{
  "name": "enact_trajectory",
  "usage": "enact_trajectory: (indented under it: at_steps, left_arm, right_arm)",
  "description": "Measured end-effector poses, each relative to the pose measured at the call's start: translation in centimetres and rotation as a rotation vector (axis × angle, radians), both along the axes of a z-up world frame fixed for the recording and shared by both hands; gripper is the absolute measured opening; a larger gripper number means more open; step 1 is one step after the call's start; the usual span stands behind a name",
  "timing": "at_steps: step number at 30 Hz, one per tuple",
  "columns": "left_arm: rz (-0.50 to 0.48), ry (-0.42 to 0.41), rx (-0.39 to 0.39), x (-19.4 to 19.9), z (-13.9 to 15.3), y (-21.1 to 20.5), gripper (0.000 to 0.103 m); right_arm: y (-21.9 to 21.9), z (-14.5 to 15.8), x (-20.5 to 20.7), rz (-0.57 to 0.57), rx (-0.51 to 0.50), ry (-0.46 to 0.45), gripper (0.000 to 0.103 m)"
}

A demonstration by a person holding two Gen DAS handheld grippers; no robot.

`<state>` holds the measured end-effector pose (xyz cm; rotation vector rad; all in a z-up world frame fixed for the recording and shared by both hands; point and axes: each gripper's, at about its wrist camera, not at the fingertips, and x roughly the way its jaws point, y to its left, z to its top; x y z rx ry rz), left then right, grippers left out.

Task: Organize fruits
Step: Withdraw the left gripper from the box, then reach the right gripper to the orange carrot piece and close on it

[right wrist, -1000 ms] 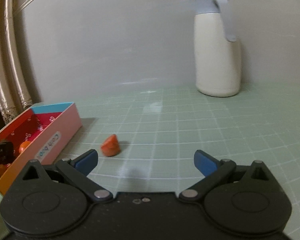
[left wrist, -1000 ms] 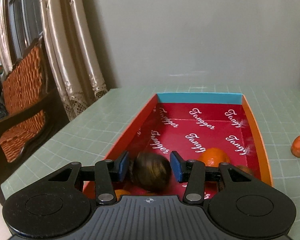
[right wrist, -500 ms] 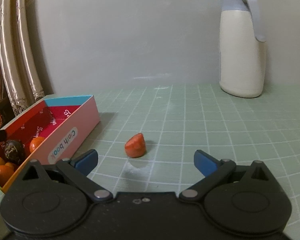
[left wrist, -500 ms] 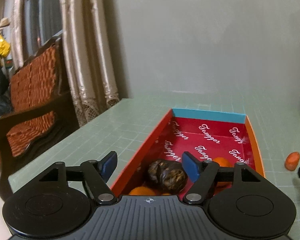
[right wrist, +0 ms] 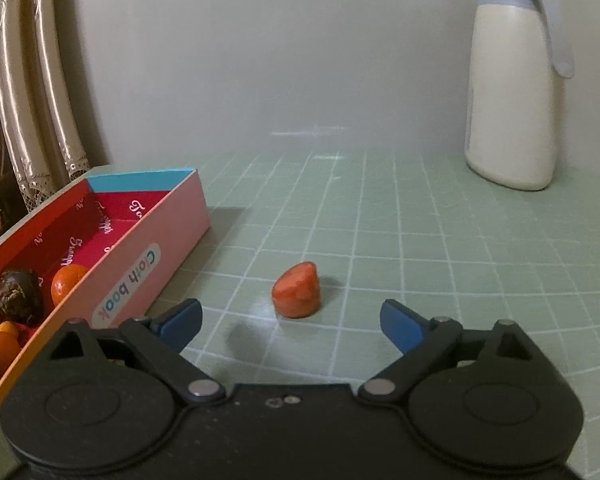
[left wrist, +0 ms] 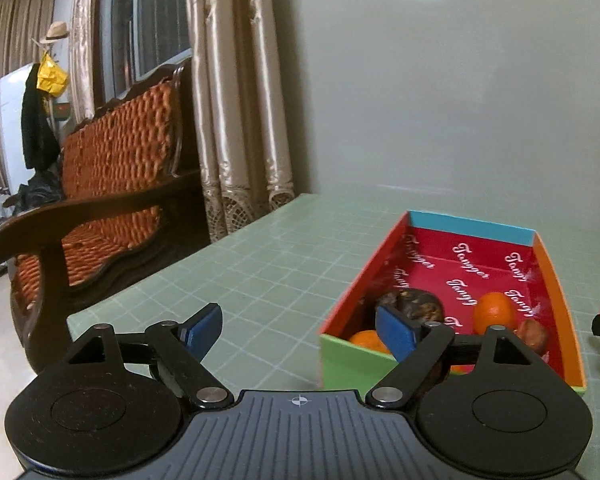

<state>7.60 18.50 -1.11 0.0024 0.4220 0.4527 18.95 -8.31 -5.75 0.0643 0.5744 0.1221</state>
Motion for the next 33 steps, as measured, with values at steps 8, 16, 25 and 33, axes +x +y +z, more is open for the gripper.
enact_trajectory:
  at_steps: [8, 16, 25, 33]
  left_arm:
    - [0.024, -0.002, -0.009, -0.6, -0.1, 1.4, 0.086]
    - [0.038, -0.001, -0.022, -0.9, -0.2, 2.4, 0.088]
    - [0.035, 0.0, -0.01, -0.9, -0.3, 2.1, 0.09]
    - [0.041, 0.004, -0.02, -0.9, -0.3, 2.3, 0.091]
  right_arm:
    - [-0.3, -0.3, 2.0, -0.028, 0.02, 0.033, 0.083]
    - [-0.3, -0.4, 2.2, -0.044, 0.01, 0.025, 0.062]
    - [-0.3, -0.3, 2.2, -0.019, 0.016, 0.021, 0.03]
    - [-0.2, -0.2, 1.9, -0.005, 0.021, 0.018, 0.028]
